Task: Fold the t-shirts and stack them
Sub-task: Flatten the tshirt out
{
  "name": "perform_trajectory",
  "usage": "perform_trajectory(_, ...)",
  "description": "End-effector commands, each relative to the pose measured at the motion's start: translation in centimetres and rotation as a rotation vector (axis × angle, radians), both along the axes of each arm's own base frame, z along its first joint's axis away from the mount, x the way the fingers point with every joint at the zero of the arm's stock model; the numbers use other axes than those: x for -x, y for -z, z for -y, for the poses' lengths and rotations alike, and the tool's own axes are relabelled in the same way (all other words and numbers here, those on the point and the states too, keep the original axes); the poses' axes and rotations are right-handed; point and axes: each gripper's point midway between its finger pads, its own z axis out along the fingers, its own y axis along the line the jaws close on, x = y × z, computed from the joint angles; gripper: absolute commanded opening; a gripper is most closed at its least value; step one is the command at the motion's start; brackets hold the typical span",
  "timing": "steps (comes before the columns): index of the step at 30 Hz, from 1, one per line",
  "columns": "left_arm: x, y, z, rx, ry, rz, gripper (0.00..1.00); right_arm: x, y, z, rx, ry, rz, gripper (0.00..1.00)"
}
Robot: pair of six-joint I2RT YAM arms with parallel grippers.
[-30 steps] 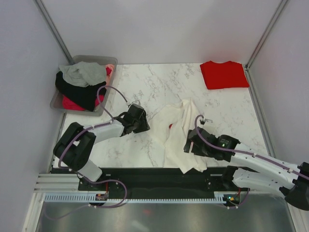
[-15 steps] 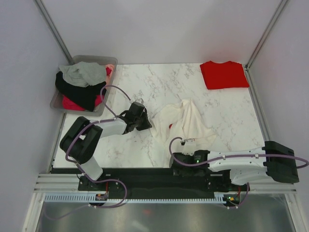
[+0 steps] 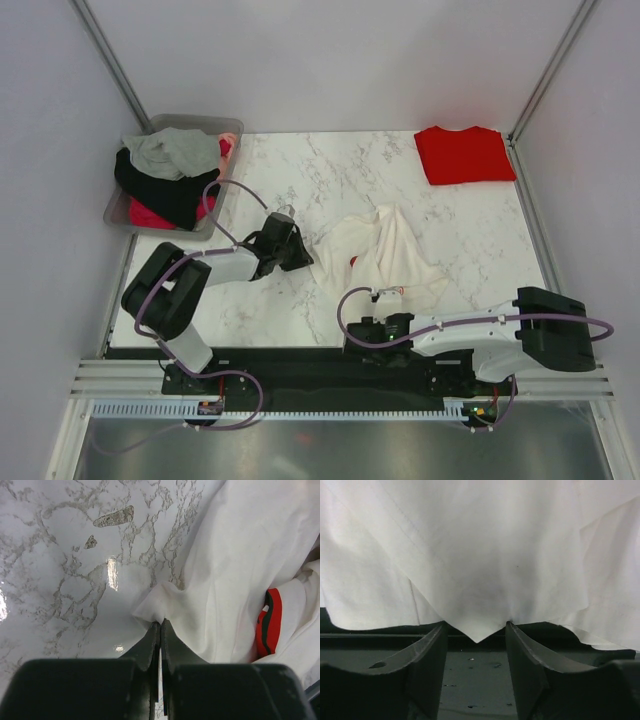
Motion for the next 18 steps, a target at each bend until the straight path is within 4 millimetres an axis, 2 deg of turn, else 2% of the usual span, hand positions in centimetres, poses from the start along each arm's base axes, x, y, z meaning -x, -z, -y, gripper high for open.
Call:
perform_trajectory(1, 0.3, 0.3, -0.6, -0.015, 0.019, 0.015, 0.02, -0.8, -0.7, -0.5, 0.01, 0.014, 0.05, 0.56)
perform_trajectory(7, 0.5, 0.7, -0.6, -0.014, 0.021, 0.007, 0.02, -1.4, -0.5, -0.4, 0.04, 0.014, 0.075, 0.4)
perform_trajectory(9, 0.6, 0.7, -0.6, -0.012, 0.021, 0.01, 0.02, -1.7, -0.7, -0.3, 0.039, 0.02, 0.094, 0.38)
perform_trajectory(10, 0.6, 0.8, -0.7, -0.014, 0.02, 0.009, 0.02, -1.9, -0.7, -0.2, 0.041, 0.024, 0.103, 0.32)
perform_trajectory(12, 0.7, 0.9, -0.7, -0.013, 0.022, 0.005, 0.02, -2.3, -0.8, 0.1, 0.045, 0.027, 0.128, 0.28)
perform_trajectory(13, 0.7, 0.9, -0.8, -0.013, 0.02, 0.006, 0.02, -2.4, -0.8, 0.2, 0.047, 0.027, 0.13, 0.17)
perform_trajectory(16, 0.7, 0.8, -0.8, -0.01, 0.019, 0.01, 0.02, -2.6, -1.0, 0.5, 0.043, 0.03, 0.135, 0.0)
perform_trajectory(18, 0.7, 0.5, -0.9, -0.006, 0.018, 0.009, 0.02, -2.4, -1.0, 0.7, 0.039, 0.029, 0.13, 0.0)
